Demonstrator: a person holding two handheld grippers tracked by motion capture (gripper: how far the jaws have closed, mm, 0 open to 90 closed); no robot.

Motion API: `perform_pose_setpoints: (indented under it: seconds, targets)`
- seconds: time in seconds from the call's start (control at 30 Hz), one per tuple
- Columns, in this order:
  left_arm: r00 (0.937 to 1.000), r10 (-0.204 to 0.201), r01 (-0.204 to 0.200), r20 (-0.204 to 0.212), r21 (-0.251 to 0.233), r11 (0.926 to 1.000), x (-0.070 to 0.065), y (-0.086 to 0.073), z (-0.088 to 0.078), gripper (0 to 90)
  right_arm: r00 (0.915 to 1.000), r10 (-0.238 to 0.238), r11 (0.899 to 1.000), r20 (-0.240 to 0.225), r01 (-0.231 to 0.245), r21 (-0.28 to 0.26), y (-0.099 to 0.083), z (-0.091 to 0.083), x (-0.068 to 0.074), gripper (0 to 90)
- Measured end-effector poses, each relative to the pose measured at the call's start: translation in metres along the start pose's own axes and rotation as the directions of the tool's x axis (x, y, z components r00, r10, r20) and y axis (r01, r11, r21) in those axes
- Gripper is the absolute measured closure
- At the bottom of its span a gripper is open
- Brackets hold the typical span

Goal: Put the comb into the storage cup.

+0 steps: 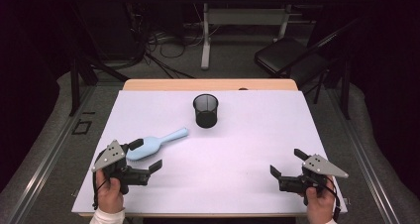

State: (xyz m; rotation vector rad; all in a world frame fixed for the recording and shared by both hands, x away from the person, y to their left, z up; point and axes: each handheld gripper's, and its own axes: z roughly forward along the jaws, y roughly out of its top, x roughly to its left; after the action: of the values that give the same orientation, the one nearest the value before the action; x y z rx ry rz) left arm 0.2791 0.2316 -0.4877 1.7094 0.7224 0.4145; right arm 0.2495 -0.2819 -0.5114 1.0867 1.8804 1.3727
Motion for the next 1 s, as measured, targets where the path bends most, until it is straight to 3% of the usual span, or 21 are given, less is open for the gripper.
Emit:
perform_pose_setpoints:
  seconds: [0.33,0.7,0.9,1.0]
  targets:
    - [0.9999,-0.014,0.014,0.003,0.014,0.9998,-0.002,0.002,0.005,0.4,0.9998,0.019,1.0,-0.005,-0.019,0.008,-0.001,0.001,-0.002,0.0]
    - [0.9998,-0.02,0.02,-0.006,0.033,0.9993,-0.004,0.002,0.007,0.4,0.9992,-0.008,1.0,-0.039,0.008,0.022,-0.001,0.011,0.003,0.0]
    - [0.9968,-0.075,0.076,-0.029,0.045,0.9961,0.001,0.007,0.014,0.4,0.9992,-0.001,1.0,-0.04,0.001,0.002,0.004,0.012,0.003,0.0]
    - [0.9932,-0.099,0.102,-0.061,0.048,0.9936,0.004,0.01,0.017,0.4,0.9991,-0.002,1.0,-0.041,0.002,-0.001,0.006,0.016,0.003,0.0]
